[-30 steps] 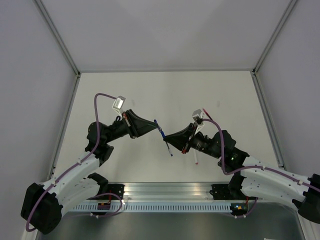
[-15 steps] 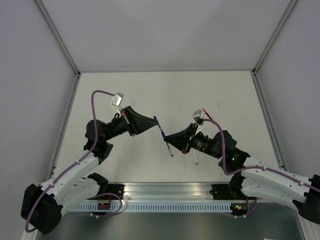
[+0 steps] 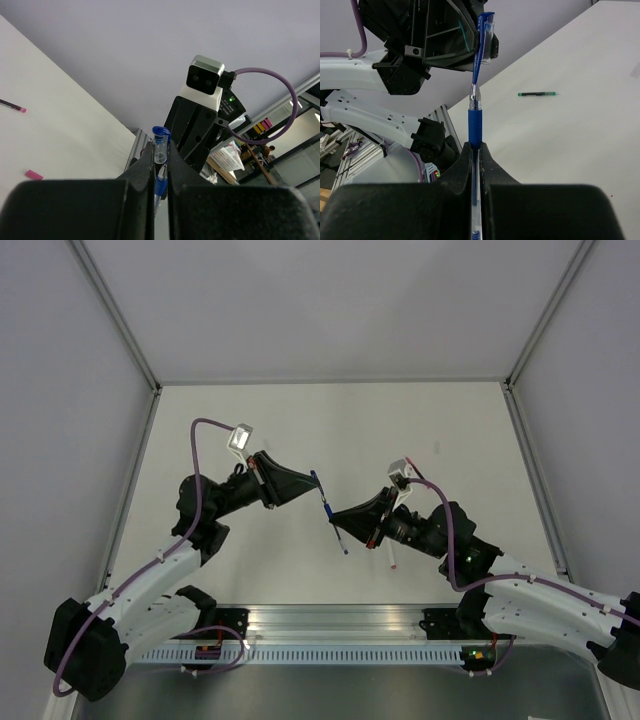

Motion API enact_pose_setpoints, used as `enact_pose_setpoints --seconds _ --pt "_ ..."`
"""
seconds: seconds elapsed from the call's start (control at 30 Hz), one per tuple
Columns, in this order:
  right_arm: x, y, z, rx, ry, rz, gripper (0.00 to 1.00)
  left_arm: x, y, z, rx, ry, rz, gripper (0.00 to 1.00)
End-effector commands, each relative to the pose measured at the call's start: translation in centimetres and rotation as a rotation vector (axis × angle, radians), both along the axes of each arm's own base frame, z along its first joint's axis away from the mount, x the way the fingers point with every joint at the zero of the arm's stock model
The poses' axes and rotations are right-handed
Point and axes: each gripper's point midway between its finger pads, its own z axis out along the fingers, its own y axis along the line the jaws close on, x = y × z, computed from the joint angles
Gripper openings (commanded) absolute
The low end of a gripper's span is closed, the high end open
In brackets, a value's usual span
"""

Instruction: Insert the pens into the pen caps

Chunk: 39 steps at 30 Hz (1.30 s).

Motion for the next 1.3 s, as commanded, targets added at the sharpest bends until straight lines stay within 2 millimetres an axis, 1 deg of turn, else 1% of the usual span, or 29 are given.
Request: enact_pose_setpoints --seconds 0.0,0.2,0.3,0.53,0.8,1.0,1.27 --pt "-0.4 0.0 0.8 0.027 -0.013 0.013 0.00 -0.2 -0.1 1.8 -0.031 -0.068 -0.005 0.02" --pt "-0.2 0.0 0.9 0.028 -0.015 0.004 0.00 -0.5 -0.1 1.1 -0.029 -0.063 -0.015 0.02" --pt "0.1 0.1 0.6 0.018 -0.009 -0.004 0.00 -0.7 -0.1 0.8 -0.032 -0.058 -0.027 0.02" --pt "0.3 0.2 0.7 0.013 -0.008 -0.013 0.00 -1.2 0.1 0.8 -0.042 -0.064 -0.035 0.02" --pt "0.5 0.2 1.0 0.017 -0.008 -0.021 0.00 -1.4 0.0 0.1 -0.047 -0.057 -0.049 0.02" --pt "0.7 0.3 1.0 0.019 -0.007 -0.025 0.00 -1.9 -0.1 0.1 -0.058 -0.065 -0.071 0.02" --pt "0.5 0.2 1.2 0.034 -0.007 -0.023 0.00 -2.0 -0.1 -0.3 -0.051 -0.065 -0.068 0.02"
